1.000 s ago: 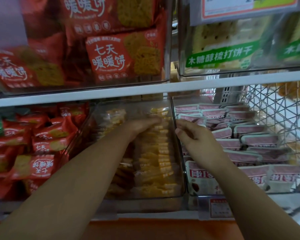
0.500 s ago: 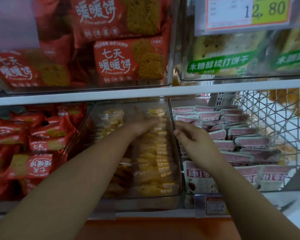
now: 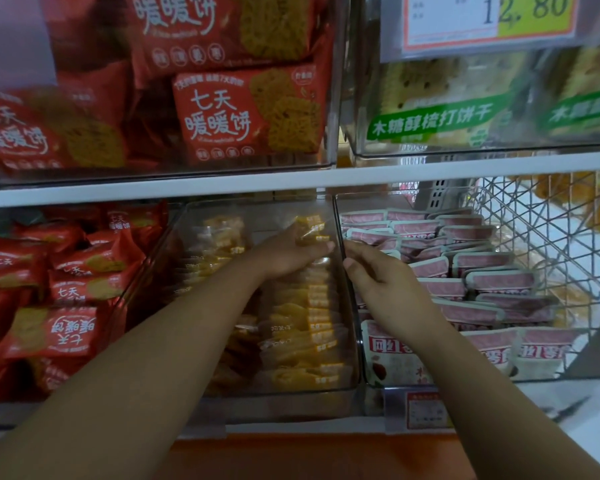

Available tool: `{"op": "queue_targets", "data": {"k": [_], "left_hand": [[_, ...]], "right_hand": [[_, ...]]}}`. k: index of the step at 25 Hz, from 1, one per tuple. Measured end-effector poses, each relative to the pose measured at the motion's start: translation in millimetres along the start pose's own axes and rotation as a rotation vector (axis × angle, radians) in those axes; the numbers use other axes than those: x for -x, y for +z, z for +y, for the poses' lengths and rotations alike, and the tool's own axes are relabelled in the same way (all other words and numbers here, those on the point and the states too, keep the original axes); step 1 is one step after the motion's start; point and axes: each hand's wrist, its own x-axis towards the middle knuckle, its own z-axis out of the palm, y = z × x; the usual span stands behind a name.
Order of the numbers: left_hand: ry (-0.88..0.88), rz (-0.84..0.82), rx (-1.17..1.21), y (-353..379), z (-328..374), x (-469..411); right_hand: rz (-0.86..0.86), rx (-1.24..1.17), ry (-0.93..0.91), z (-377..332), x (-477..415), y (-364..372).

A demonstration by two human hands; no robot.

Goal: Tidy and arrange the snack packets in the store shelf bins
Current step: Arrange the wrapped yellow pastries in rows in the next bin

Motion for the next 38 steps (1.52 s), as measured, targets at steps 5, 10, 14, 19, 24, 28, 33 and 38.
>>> {"op": "queue_targets", "data": {"k": [5, 10, 14, 19, 24, 28, 33, 38], "left_hand": [[-0.018, -0.061, -0.003, -2, -4, -3], [0.150, 0.104, -0.123, -24, 7, 45], [0.311, 0.386, -0.208, -57, -30, 144], [0.272, 0.623, -0.384, -46, -92, 200], [0.160, 0.502, -0.531, -43, -113, 204], [0.135, 0.336, -0.507, -49, -121, 198], [0.147, 0.302, -0.568, -50, -123, 196], [0.171, 0.331, -0.572, -46, -126, 191]], "right_hand": [[-0.015, 0.021, 0.012, 1, -1, 1], [0.022, 0.035, -0.041, -21, 14, -5], [0.011, 0.183, -0.214, -58, 35, 4], [-0.399, 0.726, -0.377, -96, 20, 57], [-0.509, 1.168, -0.356, -93, -7, 85], [-0.490, 1.217, -0.375, -96, -24, 97], [-0.500, 0.953, -0.372, -102, -21, 102], [-0.531, 0.807, -0.403, -94, -27, 115]]}}
